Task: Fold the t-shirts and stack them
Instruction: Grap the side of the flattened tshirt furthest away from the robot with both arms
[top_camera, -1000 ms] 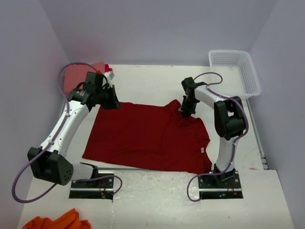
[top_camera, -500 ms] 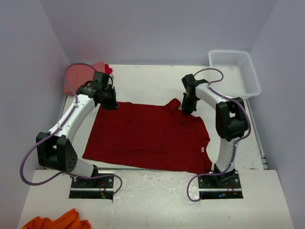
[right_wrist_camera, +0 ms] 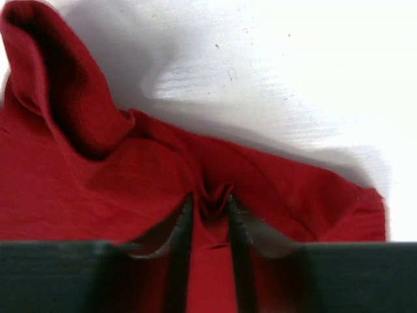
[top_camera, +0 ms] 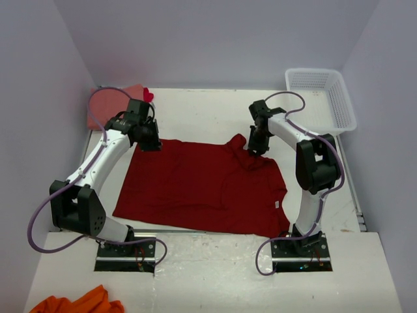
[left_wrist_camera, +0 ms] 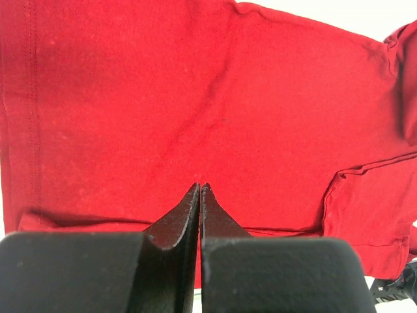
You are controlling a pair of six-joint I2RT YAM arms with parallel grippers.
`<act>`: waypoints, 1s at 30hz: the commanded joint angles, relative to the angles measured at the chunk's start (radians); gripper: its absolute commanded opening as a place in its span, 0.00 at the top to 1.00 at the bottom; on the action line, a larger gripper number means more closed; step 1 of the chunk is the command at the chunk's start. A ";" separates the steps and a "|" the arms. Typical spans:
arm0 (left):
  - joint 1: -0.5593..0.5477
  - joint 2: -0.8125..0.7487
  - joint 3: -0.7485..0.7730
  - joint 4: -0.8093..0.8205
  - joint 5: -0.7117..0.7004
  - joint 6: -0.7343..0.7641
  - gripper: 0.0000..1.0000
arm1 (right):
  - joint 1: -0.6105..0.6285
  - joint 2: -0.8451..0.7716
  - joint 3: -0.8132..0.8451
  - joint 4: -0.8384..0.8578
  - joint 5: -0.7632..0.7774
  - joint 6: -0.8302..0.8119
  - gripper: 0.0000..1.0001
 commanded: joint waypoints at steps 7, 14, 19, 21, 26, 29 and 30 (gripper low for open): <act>0.005 -0.002 0.003 0.023 -0.008 -0.009 1.00 | 0.010 -0.064 0.008 0.023 -0.012 -0.027 0.87; 0.005 -0.007 -0.023 0.040 -0.008 -0.010 1.00 | 0.015 -0.081 -0.007 0.037 -0.024 -0.021 1.00; 0.005 0.034 -0.020 0.037 -0.080 -0.016 1.00 | 0.018 -0.107 0.002 0.038 -0.026 -0.026 1.00; 0.005 0.069 0.001 0.033 -0.120 -0.023 1.00 | 0.024 -0.117 0.001 0.043 -0.026 -0.047 1.00; 0.015 0.143 0.074 0.036 -0.210 -0.020 0.81 | 0.039 -0.162 -0.015 0.070 -0.066 -0.105 1.00; 0.036 0.229 0.156 0.013 -0.282 -0.003 0.73 | 0.050 -0.182 -0.011 0.081 -0.070 -0.124 1.00; 0.044 0.275 0.171 0.013 -0.302 -0.001 0.72 | 0.052 -0.188 -0.013 0.087 -0.075 -0.125 1.00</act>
